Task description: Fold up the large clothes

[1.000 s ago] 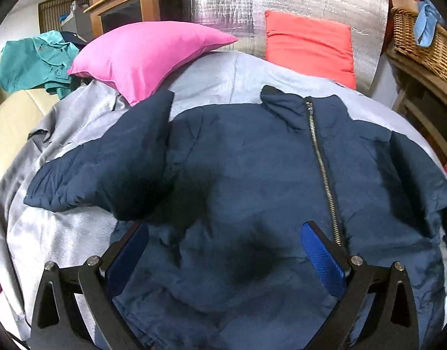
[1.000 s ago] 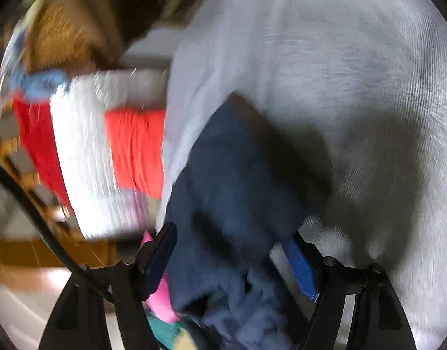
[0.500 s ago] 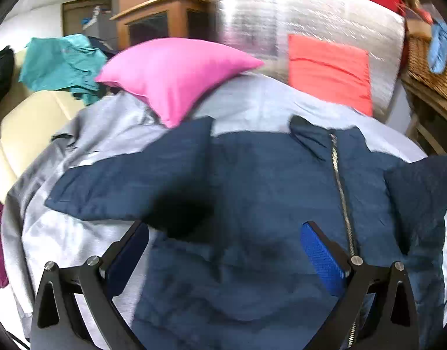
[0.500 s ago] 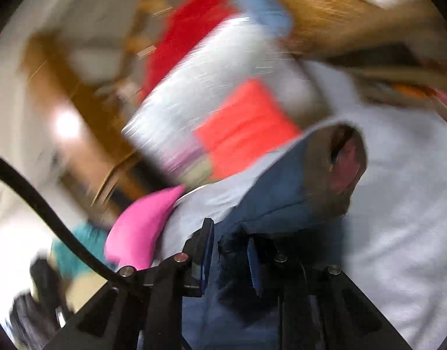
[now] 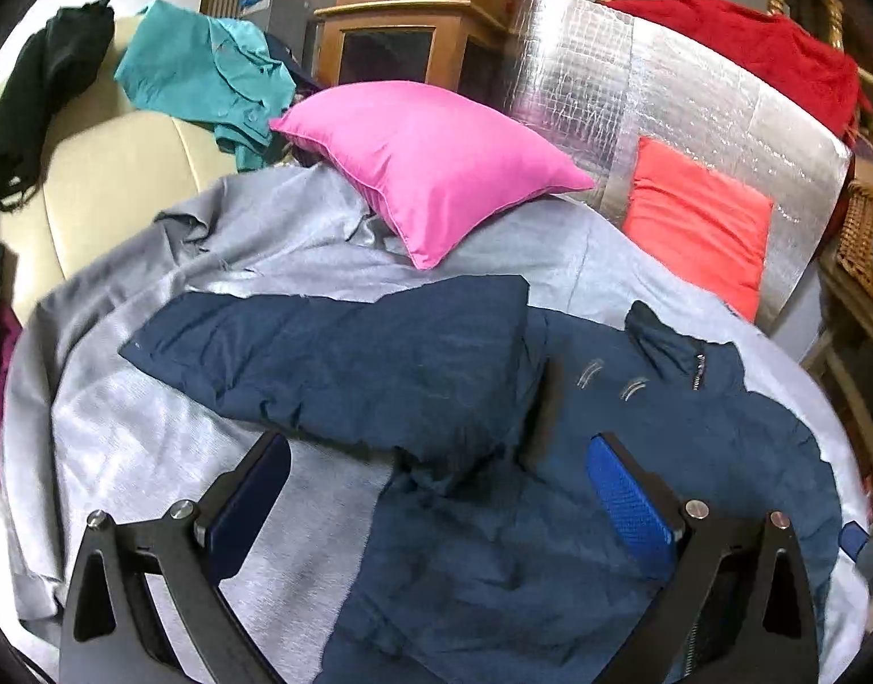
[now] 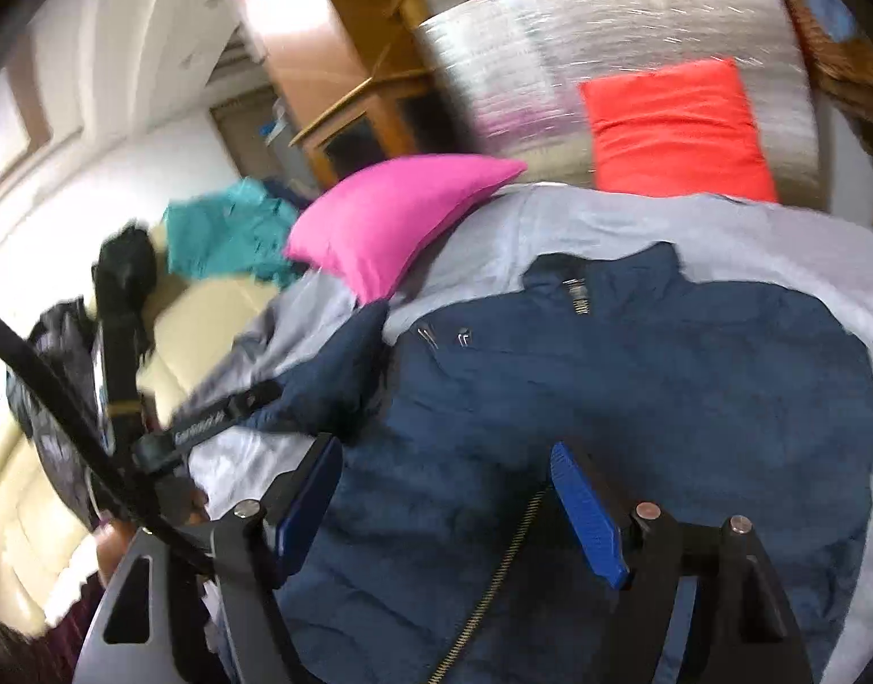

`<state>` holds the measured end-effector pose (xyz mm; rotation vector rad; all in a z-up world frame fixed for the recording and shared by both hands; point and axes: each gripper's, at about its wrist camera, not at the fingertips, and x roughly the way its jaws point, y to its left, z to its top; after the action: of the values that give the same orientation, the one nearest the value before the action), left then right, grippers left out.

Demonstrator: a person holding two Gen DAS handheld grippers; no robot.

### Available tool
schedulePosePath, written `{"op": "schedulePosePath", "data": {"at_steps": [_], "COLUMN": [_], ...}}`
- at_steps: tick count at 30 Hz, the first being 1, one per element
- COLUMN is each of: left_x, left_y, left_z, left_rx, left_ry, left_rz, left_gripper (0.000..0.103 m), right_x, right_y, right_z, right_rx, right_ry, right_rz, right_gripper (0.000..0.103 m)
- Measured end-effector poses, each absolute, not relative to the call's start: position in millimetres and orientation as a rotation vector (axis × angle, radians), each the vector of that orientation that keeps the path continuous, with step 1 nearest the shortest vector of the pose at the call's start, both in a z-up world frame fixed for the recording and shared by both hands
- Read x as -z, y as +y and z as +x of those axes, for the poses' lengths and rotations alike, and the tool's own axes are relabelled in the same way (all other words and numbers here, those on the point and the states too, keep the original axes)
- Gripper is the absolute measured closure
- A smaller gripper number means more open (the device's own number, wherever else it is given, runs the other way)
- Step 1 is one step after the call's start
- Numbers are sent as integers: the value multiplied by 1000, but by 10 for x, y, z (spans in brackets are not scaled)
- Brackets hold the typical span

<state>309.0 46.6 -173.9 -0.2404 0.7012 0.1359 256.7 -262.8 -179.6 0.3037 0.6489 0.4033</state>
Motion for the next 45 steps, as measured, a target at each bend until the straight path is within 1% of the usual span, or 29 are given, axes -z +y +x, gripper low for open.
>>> {"op": "schedulePosePath", "data": {"at_steps": [3,7,11,13,14,15,17,18,20,24,26,27,28,31,32,33,34,35,36,38,39,40,41,42,45], "left_x": [1757,1762,1732,1767,1809,1857,1950,2027,2152,2338,2412,2457,2513,2664,2693,2726,2756,2783,2823,2863,2866,2858,2845,2794,2568], "left_y": [376,413,839,1095,1242,1362,1536,1653,1806,1993,2065,2118,2175,2322,2355,2386,2408,2422,2433,2458,2457,2454,2452,2425,2313], "left_z": [3126,3251,3306,3314,3319,3321,3331,3340,3334,3354,3372,3383,3401,3461,3472,3486,3505,3533,3569,3608,3632,3646,3658,3664,3673], "left_rx": [-124,-191,-269,-310,-330,-345,-360,-361,-358,-348,-347,-349,-349,-347,-349,-350,-339,-327,-306,-286,-286,-287,-289,-286,-271], "left_ry": [712,736,737,757,774,790,824,851,882,916,921,922,926,931,925,916,908,904,900,890,880,873,864,838,782], "left_rz": [-207,-132,-261,-349,-403,-449,-520,-579,-672,-821,-874,-909,-947,-1044,-1067,-1088,-1104,-1117,-1136,-1158,-1153,-1143,-1129,-1109,-1026], "left_gripper": [0,0,0,0,0,0,0,0,0,0,0,0,0,2,9,24,32,52,66,71,78,82,88,91,95], "right_x": [1786,1978,2334,2525,2637,2664,2757,2748,2648,2414,2479,2604,2670,2569,2480,2430,2386,2334,2296,2241,2223,2194,2156,2149,2111], "right_y": [-3073,-3846,-4419,-4562,-4616,-4616,-4583,-4535,-4461,-4295,-4262,-4272,-4279,-4287,-4284,-4293,-4278,-4262,-4244,-4201,-4181,-4166,-4143,-4140,-4150], "right_z": [2701,2766,2878,2943,2998,3045,3125,3140,3114,3015,3050,3088,3090,3055,3003,2972,2931,2883,2868,2818,2804,2776,2750,2736,2683], "right_rx": [-251,33,265,282,257,232,202,205,190,184,224,244,250,244,261,281,307,332,345,360,363,363,361,358,358], "right_ry": [639,666,756,794,818,835,862,858,836,755,823,882,899,867,828,797,769,741,722,676,661,653,643,634,610], "right_rz": [439,598,665,732,777,795,793,765,735,662,640,642,655,672,663,659,651,641,631,614,607,602,601,605,616], "right_gripper": [24,24,26,30,38,49,59,65,75,76,75,71,70,66,54,43,41,41,41,41,41,41,41,41,41]}}
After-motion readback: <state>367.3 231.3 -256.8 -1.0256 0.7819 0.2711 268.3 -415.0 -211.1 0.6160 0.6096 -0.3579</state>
